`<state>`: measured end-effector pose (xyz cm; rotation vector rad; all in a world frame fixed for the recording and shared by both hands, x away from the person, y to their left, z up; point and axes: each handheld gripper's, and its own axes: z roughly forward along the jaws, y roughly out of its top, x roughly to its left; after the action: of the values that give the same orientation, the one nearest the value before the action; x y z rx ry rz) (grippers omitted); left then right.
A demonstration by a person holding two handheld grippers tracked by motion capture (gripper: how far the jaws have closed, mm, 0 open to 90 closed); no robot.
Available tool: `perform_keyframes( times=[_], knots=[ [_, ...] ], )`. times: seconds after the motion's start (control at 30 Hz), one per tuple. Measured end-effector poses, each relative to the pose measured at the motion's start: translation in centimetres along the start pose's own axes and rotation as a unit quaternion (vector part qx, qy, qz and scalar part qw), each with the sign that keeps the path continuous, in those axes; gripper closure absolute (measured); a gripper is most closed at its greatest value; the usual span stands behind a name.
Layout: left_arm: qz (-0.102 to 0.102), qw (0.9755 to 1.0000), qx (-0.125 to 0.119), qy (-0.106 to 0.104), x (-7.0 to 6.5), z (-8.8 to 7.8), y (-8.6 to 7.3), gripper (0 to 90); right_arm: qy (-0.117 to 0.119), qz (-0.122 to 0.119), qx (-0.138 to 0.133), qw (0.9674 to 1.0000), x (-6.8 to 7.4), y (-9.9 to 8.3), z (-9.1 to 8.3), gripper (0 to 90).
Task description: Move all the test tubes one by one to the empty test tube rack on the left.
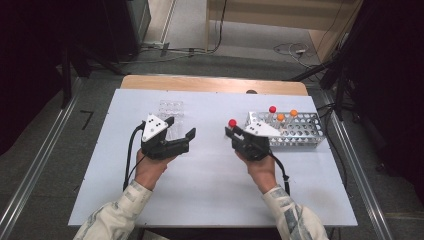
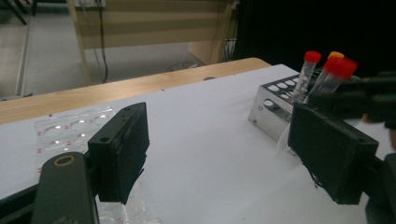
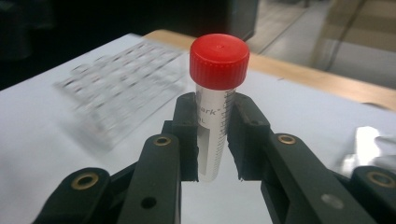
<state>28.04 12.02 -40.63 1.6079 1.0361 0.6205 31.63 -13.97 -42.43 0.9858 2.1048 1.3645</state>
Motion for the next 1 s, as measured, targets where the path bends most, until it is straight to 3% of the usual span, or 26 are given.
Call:
perform_keyframes(
  times=[0.23, 0.57, 0.93, 1.0],
  knots=[
    [0.01, 0.9993, 0.017, -0.032, -1.1, 0.5, -0.3, 26.2, 0.043, -0.021, 0.013, 0.9988, 2.8, -0.7, 1.1, 71.8],
    [0.024, 0.9952, 0.038, -0.087, -2.3, 1.2, -0.9, 44.4, 0.064, -0.038, 0.022, 0.997, 4.6, -1.0, 1.9, 71.8],
    [0.035, 0.994, 0.048, -0.092, -2.5, 1.5, -1.3, 68.3, 0.077, -0.042, 0.025, 0.9958, 5.3, -1.1, 2.1, 71.8],
    [0.035, 0.9939, 0.048, -0.093, -2.5, 1.5, -1.3, 69.2, 0.077, -0.042, 0.027, 0.9958, 5.3, -1.1, 2.2, 71.8]
  ],
)
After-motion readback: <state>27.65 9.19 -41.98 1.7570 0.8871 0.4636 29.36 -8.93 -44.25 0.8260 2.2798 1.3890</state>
